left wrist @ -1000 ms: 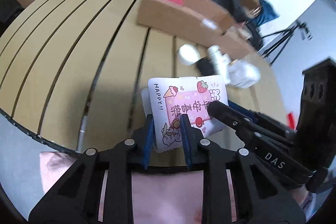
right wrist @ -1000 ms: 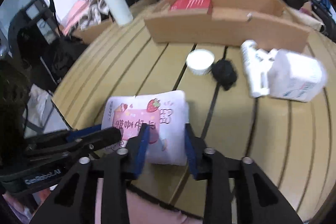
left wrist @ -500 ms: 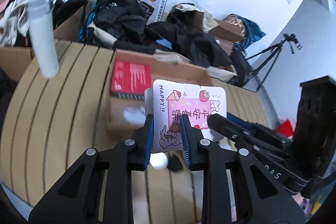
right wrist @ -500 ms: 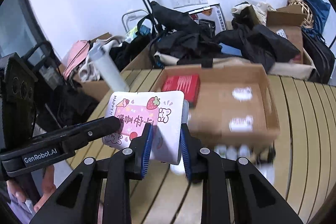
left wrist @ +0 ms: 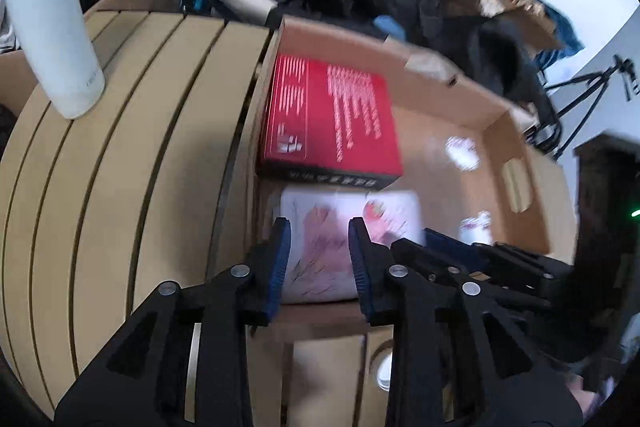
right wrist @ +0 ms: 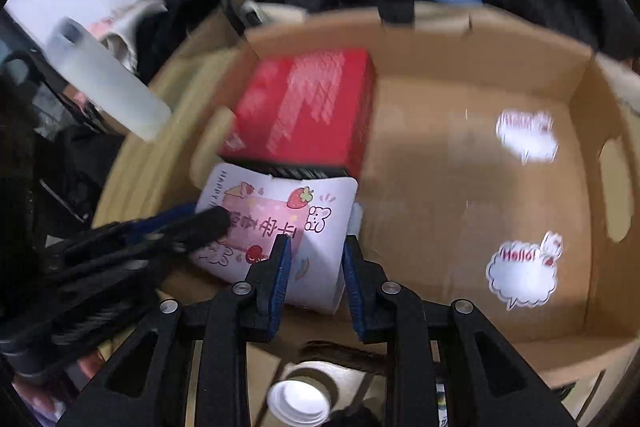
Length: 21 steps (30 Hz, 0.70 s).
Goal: Organize objects
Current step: 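Grasp the pink greeting card with the left tool and drop it in the tray, then withdraw the left tool from the tray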
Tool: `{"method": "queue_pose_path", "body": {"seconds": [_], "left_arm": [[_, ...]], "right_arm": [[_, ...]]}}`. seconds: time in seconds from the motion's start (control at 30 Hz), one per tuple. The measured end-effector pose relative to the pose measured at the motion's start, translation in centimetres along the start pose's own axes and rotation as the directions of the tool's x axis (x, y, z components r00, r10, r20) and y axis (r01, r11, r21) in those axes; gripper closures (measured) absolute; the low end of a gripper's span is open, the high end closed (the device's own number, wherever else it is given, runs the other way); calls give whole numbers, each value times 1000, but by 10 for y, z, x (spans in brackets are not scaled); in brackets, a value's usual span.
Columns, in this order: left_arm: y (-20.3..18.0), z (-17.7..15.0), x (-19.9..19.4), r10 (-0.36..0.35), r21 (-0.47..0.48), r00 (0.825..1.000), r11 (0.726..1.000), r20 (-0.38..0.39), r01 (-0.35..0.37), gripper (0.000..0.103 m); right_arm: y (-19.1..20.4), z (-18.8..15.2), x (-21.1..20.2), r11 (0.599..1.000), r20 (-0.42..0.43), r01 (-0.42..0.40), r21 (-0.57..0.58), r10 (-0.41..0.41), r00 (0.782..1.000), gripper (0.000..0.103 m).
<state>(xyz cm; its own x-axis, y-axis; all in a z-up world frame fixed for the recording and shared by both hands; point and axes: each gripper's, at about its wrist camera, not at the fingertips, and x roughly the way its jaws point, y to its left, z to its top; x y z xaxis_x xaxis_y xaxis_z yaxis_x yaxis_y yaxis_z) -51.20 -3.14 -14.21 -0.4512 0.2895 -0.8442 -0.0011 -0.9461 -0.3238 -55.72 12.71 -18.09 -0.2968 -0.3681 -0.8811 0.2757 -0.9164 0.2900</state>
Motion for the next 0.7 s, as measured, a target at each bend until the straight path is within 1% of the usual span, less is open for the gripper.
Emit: {"method": "queue_pose_path", "body": {"seconds": [0.03, 0.1, 0.13, 0.17, 0.2, 0.23, 0.27, 0.3, 0.33, 0.4, 0.47, 0.53, 0.6, 0.63, 0.7], "left_arm": [[-1, 2, -15, -2, 1, 1000, 1000, 28, 2, 67], [-7, 6, -39, 3, 19, 997, 1000, 74, -4, 51], [-11, 7, -57, 13, 37, 995, 999, 104, -17, 48], [-15, 9, -72, 23, 53, 992, 998, 124, -30, 44], [-21, 9, -94, 36, 73, 989, 996, 143, -46, 35], [-25, 10, -109, 46, 84, 988, 995, 150, -59, 29], [-27, 11, -122, 61, 92, 986, 993, 152, -76, 16], [-31, 6, -139, 79, 98, 985, 991, 155, -95, 10], [-35, -3, -159, 89, 116, 982, 987, 168, -109, 9], [-45, -26, -194, 94, 174, 976, 976, 198, -130, 0], [-51, -46, -217, 108, 195, 970, 969, 220, -152, 0], [-57, -70, -241, 94, 199, 970, 970, 225, -141, 0], [-61, -85, -255, 78, 210, 971, 970, 225, -126, 0], [-65, -95, -262, 80, 223, 969, 966, 234, -133, 0], [-71, -111, -274, 100, 234, 960, 958, 260, -163, 0]], "right_arm": [[-1, -1, -9, 1000, 22, 16, -12, -16, 1000, 73], [-2, 0, -30, 998, 62, 64, -26, -62, 996, 63], [-2, 0, -45, 997, 89, 75, -33, -72, 993, 48], [-2, 0, -65, 996, 114, 79, -42, -74, 991, 24], [-2, -1, -82, 995, 134, 84, -49, -77, 988, 16], [-3, -2, -103, 994, 160, 90, -58, -80, 984, 16], [-3, -5, -128, 992, 189, 105, -70, -90, 978, 16], [-3, -10, -150, 989, 215, 127, -78, -107, 971, 16], [-5, -15, -172, 985, 237, 153, -81, -130, 963, 16], [-8, -33, -213, 975, 271, 203, -91, -172, 947, 16], [-8, -57, -248, 969, 300, 226, -98, -187, 935, 16], [-7, -85, -275, 964, 316, 243, -105, -199, 928, 16], [-6, -103, -291, 961, 327, 253, -112, -205, 923, 16], [-4, -115, -299, 959, 331, 260, -113, -210, 920, 16], [-1, -129, -308, 959, 340, 262, -111, -211, 917, 16]]}}
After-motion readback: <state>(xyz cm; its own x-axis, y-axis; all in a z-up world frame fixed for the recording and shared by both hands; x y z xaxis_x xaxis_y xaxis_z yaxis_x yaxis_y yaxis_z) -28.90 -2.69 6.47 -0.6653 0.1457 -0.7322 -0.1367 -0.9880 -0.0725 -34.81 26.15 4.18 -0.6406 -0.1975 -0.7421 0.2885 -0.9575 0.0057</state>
